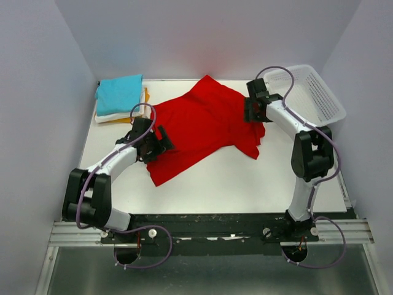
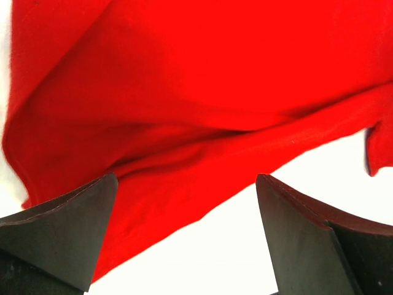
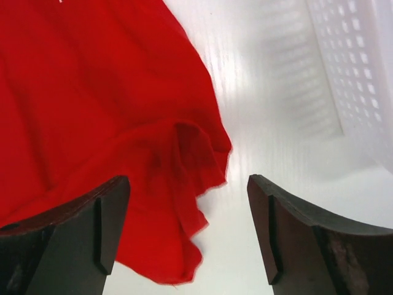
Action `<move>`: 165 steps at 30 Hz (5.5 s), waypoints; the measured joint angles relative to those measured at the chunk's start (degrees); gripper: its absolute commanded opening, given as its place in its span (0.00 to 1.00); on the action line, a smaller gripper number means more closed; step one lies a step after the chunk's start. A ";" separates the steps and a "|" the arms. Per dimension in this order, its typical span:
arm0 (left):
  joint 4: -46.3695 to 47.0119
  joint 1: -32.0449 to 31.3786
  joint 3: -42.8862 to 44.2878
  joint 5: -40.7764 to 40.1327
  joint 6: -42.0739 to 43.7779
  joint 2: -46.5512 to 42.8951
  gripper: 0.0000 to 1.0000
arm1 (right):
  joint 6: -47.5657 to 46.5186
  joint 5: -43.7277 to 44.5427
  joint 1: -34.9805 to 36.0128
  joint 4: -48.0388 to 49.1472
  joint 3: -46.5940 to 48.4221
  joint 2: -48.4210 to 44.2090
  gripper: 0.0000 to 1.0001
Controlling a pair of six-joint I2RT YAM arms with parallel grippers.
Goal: Fold and stack the t-shirts
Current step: Flatten out the tshirt
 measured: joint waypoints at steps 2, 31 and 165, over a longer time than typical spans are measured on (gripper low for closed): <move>-0.35 -0.02 -1.99 -0.46 -0.09 -4.98 0.99 | 1.60 0.52 0.00 2.64 -6.14 -4.94 1.00; -6.21 -11.02 -15.58 -5.51 -9.05 -11.52 0.00 | 19.82 -1.38 -1.38 19.06 -46.01 -34.69 0.96; -25.18 -1.62 55.41 -8.55 8.48 -42.32 0.00 | -7.06 2.08 15.13 22.95 26.64 -49.33 0.01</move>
